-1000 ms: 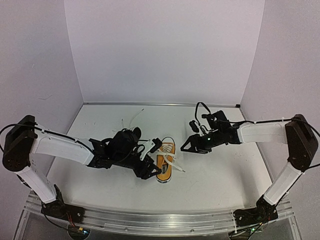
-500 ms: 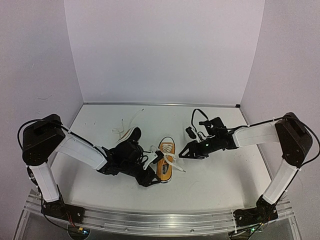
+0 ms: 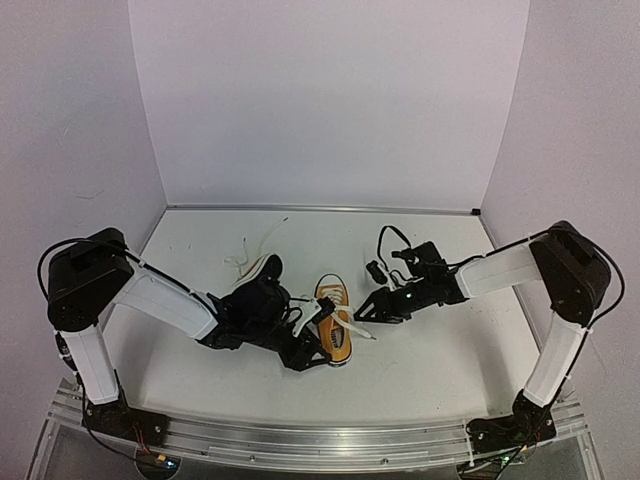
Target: Tie the shoes
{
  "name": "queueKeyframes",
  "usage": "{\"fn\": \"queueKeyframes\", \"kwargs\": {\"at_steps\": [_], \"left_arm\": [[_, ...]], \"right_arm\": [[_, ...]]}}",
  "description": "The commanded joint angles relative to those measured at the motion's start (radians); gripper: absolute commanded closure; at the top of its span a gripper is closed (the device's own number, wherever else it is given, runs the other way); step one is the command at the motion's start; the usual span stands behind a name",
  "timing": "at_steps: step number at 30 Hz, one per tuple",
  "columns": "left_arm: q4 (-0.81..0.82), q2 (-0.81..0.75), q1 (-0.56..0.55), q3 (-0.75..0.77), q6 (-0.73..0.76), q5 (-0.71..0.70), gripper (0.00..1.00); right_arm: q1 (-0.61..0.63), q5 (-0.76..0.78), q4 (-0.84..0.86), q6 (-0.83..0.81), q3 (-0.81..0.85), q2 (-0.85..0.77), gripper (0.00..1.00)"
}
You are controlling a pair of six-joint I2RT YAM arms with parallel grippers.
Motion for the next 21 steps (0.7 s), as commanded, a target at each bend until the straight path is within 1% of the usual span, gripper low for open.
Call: {"fn": "queueKeyframes", "kwargs": {"at_steps": [1, 5, 10, 17, 20, 21], "left_arm": [[0.039, -0.033, -0.003, 0.008, 0.004, -0.001, 0.44], [0.038, -0.034, -0.002, 0.007, 0.006, -0.004, 0.43], [0.02, -0.051, -0.001, 0.005, 0.016, -0.032, 0.43], [-0.003, -0.104, 0.012, -0.009, 0.012, -0.076, 0.43], [0.011, -0.142, 0.058, -0.038, -0.029, -0.068, 0.42], [0.027, -0.159, 0.077, -0.05, -0.05, -0.058, 0.42]], "right_arm": [[-0.004, -0.044, 0.083, 0.011, 0.034, 0.042, 0.57], [-0.003, -0.087, 0.13, 0.026, 0.029, 0.043, 0.57], [-0.003, -0.093, 0.142, 0.024, 0.039, 0.054, 0.58], [-0.003, -0.109, 0.174, 0.044, 0.051, 0.078, 0.74], [-0.002, -0.103, 0.182, 0.044, 0.046, 0.063, 0.77], [-0.002, -0.103, 0.183, 0.045, 0.046, 0.06, 0.8]]}}
